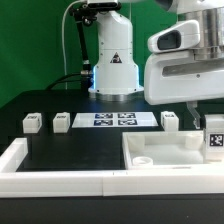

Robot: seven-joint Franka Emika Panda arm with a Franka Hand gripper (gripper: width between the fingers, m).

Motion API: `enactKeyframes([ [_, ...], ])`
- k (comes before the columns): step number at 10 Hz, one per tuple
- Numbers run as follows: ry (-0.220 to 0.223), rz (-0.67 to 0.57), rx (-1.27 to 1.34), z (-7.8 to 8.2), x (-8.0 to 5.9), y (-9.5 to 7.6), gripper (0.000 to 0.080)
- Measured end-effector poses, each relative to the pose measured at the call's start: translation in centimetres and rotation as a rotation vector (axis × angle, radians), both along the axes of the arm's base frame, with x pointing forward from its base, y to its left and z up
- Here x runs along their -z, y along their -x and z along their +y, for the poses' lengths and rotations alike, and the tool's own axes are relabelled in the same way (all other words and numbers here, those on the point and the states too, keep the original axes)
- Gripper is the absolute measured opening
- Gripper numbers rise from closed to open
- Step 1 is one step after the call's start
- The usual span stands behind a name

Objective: Assemble square table

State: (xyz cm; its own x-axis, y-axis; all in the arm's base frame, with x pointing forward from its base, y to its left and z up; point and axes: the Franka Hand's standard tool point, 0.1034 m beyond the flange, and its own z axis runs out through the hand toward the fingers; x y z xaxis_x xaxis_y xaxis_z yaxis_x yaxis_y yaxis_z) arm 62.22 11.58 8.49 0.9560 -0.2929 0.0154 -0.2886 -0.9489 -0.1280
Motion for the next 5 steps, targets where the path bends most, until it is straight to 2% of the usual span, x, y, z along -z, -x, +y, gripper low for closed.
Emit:
enactKeyframes([
  [5, -0.014, 0.038, 0.535, 0.07, 0.07, 0.04, 0.0294],
])
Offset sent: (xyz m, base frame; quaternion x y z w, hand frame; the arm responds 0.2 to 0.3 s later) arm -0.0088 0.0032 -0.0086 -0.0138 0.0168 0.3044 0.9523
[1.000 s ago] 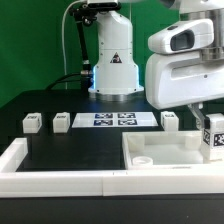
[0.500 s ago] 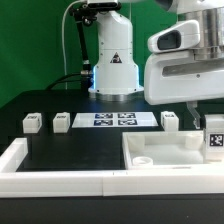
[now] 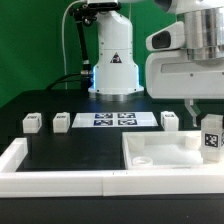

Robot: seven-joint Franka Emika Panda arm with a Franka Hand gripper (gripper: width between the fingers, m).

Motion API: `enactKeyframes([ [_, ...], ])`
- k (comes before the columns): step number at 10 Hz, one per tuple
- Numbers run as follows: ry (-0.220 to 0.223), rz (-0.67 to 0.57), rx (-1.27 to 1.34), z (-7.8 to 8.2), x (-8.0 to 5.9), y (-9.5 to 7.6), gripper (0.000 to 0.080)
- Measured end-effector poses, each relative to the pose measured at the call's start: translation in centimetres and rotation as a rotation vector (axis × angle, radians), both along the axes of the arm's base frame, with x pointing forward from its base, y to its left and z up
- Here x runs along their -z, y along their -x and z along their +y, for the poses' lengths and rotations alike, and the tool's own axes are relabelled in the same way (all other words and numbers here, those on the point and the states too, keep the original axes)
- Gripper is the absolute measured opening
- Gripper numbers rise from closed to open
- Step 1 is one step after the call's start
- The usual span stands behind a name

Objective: Assemble square table

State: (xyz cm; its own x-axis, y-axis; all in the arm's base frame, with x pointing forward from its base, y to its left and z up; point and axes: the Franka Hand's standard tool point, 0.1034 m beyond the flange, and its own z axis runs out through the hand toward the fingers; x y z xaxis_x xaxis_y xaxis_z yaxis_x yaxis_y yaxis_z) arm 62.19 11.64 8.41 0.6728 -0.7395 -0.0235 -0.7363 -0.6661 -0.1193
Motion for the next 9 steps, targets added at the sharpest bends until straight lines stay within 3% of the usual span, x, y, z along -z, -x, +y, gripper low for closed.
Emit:
enactKeyframes([
  [5, -0.016, 0.019, 0.187, 0.21, 0.01, 0.0, 0.0298],
  [6, -0.016, 0.018, 0.181, 0.24, 0.02, 0.01, 0.0514],
  [7, -0.011, 0.014, 0.117, 0.28, 0.02, 0.03, 0.0514],
  [8, -0.008, 0.009, 0.08, 0.33, -0.02, -0.06, 0.0621],
  [9, -0.004, 0.003, 0.018, 0.34, 0.01, -0.05, 0.0641],
])
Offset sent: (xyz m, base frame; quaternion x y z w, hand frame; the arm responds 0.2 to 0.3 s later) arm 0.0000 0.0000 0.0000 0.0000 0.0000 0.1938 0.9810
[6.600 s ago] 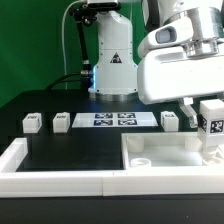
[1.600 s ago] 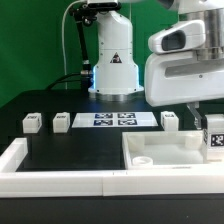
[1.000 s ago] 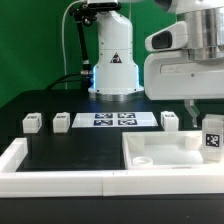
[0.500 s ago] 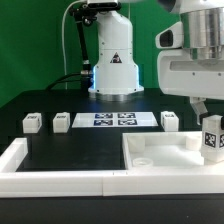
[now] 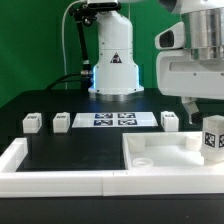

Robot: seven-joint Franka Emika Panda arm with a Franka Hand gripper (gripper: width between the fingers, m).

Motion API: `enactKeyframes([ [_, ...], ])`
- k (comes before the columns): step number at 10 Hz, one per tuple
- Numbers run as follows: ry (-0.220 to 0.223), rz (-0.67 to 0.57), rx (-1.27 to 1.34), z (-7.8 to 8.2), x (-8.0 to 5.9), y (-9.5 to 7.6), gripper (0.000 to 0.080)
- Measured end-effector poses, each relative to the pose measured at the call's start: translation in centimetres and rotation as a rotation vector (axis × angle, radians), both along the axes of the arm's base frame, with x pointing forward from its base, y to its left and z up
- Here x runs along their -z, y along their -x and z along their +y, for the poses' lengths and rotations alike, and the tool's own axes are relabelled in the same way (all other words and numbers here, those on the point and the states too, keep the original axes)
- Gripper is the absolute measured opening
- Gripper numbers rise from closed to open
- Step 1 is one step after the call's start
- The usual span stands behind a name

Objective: Assemble square table

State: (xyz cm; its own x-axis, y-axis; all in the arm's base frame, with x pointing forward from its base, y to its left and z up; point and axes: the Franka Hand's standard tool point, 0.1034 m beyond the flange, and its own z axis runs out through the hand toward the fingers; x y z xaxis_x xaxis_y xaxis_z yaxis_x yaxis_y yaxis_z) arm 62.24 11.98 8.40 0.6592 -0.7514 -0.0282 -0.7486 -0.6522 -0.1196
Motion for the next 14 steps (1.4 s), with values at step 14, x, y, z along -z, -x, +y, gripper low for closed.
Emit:
enactKeyframes([
  [14, 0.132, -0.098, -1.195, 0.1, 0.0, -0.1, 0.0649],
])
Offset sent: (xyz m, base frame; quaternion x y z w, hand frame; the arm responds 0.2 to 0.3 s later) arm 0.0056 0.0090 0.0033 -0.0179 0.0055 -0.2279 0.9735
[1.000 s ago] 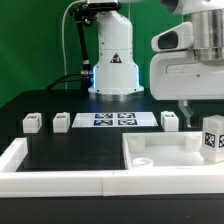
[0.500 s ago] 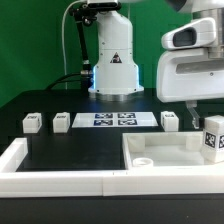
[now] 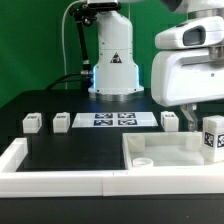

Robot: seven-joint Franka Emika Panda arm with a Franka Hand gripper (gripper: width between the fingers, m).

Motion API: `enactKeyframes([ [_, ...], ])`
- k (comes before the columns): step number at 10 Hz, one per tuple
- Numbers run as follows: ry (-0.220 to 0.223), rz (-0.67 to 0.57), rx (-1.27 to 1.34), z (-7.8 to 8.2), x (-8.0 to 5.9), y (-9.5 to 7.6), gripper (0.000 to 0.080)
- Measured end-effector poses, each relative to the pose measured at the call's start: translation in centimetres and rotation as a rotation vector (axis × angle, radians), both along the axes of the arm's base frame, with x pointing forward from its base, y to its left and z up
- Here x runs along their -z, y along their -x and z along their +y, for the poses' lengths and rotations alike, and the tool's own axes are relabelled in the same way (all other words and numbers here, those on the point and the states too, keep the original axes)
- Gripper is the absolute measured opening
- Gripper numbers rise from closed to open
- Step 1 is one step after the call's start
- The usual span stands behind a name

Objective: Assemble square table

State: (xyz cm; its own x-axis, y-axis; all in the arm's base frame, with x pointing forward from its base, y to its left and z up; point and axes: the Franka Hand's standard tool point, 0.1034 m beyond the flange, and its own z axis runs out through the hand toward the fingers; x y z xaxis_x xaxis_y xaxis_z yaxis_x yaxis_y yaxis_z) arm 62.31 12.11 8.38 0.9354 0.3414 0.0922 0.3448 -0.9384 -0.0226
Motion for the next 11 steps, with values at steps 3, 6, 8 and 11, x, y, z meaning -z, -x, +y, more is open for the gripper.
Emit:
enactKeyframes([
  [3, 0.001, -0.001, -0.017, -0.18, 0.0, -0.03, 0.0526],
  [6, 0.001, -0.001, -0.016, -0.2, 0.0, -0.04, 0.0291],
  [8, -0.001, 0.0, 0.005, -0.19, 0.0, -0.04, 0.0291],
  [11, -0.019, 0.01, 0.196, -0.23, 0.04, -0.01, 0.0291],
])
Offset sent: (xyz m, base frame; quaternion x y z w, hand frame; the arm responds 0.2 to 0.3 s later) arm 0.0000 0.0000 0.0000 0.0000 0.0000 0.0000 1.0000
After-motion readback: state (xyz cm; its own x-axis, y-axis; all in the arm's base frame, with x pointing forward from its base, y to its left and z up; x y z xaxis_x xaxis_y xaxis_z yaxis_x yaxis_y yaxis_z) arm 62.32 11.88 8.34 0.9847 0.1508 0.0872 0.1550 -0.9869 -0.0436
